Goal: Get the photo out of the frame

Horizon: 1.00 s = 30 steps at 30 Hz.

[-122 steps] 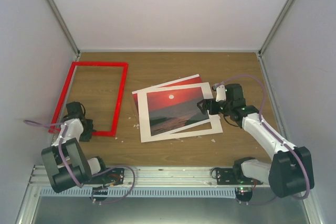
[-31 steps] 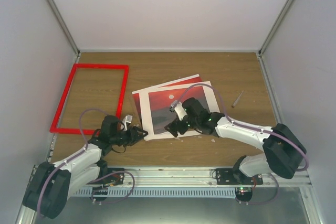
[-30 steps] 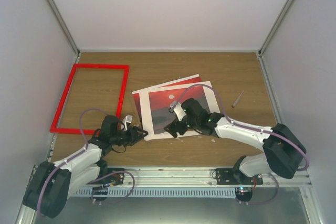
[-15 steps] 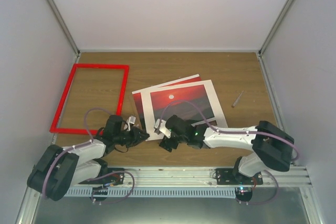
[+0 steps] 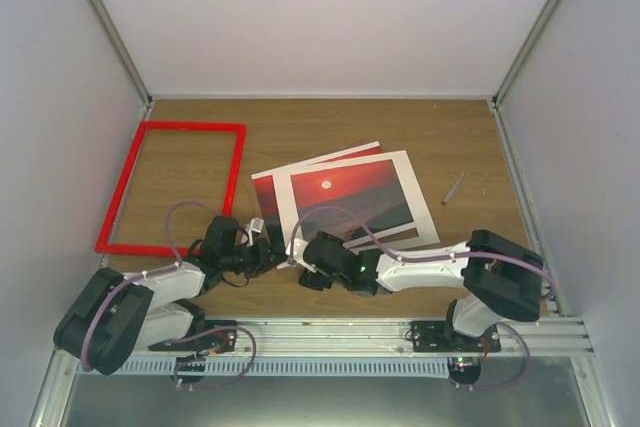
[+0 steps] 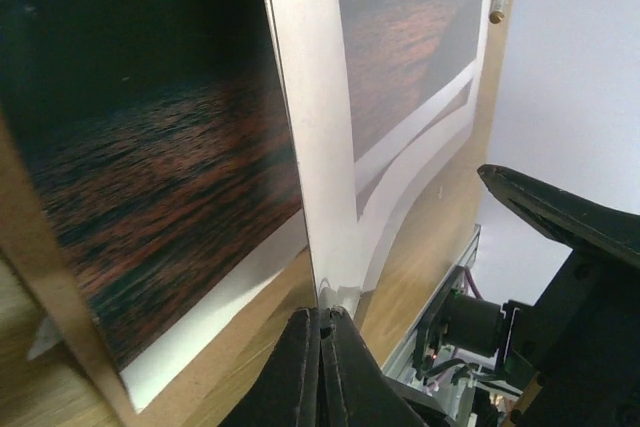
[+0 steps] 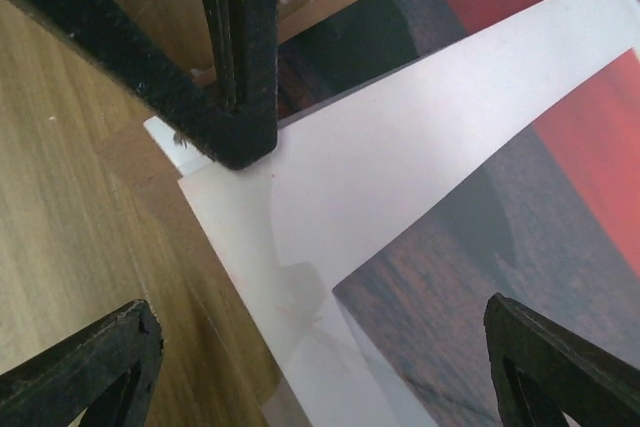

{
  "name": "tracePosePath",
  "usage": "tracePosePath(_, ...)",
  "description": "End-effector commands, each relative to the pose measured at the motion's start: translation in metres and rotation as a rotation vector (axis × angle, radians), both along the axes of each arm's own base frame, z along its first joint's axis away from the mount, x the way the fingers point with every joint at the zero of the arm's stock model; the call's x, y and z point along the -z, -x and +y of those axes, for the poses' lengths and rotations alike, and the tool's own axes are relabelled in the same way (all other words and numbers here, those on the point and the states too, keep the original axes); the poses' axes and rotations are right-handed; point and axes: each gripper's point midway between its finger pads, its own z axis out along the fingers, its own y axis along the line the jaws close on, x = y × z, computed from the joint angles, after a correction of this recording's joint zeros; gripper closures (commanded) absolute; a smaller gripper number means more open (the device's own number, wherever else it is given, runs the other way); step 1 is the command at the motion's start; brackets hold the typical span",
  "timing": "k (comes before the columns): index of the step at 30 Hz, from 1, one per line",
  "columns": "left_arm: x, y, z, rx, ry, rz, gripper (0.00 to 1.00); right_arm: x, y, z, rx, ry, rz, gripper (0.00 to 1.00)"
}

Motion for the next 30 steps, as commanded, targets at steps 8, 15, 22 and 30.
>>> tracePosePath(8, -0.033, -0.016, -0.011, -0.022, 0.045, -0.088, 1.00, -0.005, -0.005, 0.016, 0.021, 0.004, -0.134, 0.14)
tracePosePath(15, -0.030, -0.014, -0.014, -0.015, 0.025, -0.080, 0.99, 0.001, -0.015, 0.008, 0.073, 0.043, -0.190, 0.19)
tracePosePath(22, -0.027, -0.012, -0.014, -0.008, 0.013, -0.068, 0.95, 0.000, -0.018, -0.002, 0.109, 0.033, -0.178, 0.31)
tracePosePath(30, -0.023, -0.018, -0.003, -0.047, -0.082, -0.067, 0.78, 0.008, -0.032, -0.022, 0.179, 0.062, -0.146, 0.33)
